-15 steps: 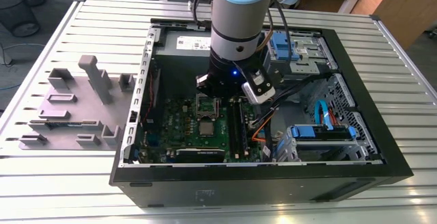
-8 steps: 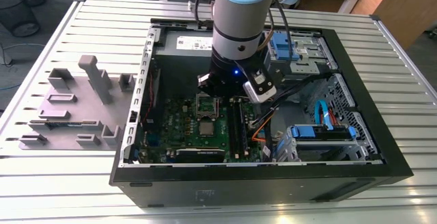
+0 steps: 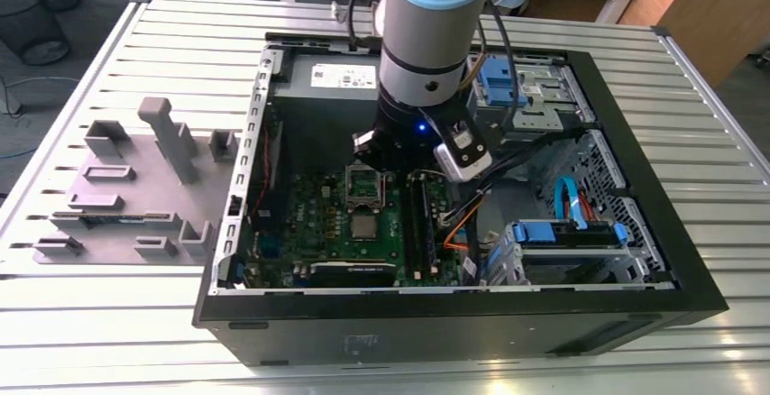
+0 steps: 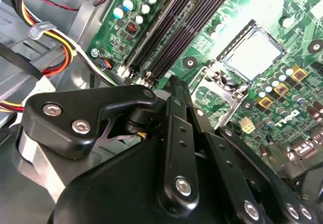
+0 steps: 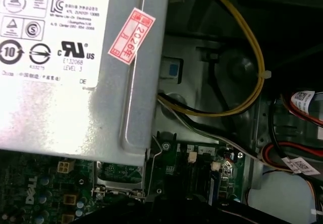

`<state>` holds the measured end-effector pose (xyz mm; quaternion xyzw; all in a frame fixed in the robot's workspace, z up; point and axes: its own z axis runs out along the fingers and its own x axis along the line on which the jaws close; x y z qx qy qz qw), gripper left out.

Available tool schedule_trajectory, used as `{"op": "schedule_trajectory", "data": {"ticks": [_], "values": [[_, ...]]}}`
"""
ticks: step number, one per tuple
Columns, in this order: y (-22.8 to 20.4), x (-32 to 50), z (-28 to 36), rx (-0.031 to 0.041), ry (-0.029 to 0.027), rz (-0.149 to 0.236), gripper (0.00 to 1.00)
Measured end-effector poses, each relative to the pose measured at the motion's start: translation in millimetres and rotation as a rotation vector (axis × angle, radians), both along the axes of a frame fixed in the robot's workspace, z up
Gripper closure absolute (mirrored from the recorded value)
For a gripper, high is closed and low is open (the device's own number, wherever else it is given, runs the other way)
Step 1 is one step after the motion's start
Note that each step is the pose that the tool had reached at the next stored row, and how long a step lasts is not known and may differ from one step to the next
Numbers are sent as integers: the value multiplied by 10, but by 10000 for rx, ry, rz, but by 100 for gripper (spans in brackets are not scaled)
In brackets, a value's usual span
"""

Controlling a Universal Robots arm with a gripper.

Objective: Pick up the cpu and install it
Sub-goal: 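Close the cpu cover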

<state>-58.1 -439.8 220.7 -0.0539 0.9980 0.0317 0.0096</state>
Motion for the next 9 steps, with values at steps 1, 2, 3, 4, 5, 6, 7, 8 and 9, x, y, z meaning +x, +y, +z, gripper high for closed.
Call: {"op": "schedule_trajectory", "data": {"ticks": [1,2,3,4,5,6,7,8,9], "values": [[6,0,-3,-1,0,65,89],[12,1,-7,0,-1,143,89],[17,1,-11,2,-2,219,89],[21,1,-15,3,-3,300,89],[23,1,-17,3,-2,386,89],[25,0,-19,1,-2,474,89],[25,0,-22,0,-1,566,89],[26,1,-25,0,-1,657,89],[28,1,-27,0,-1,730,89]]}}
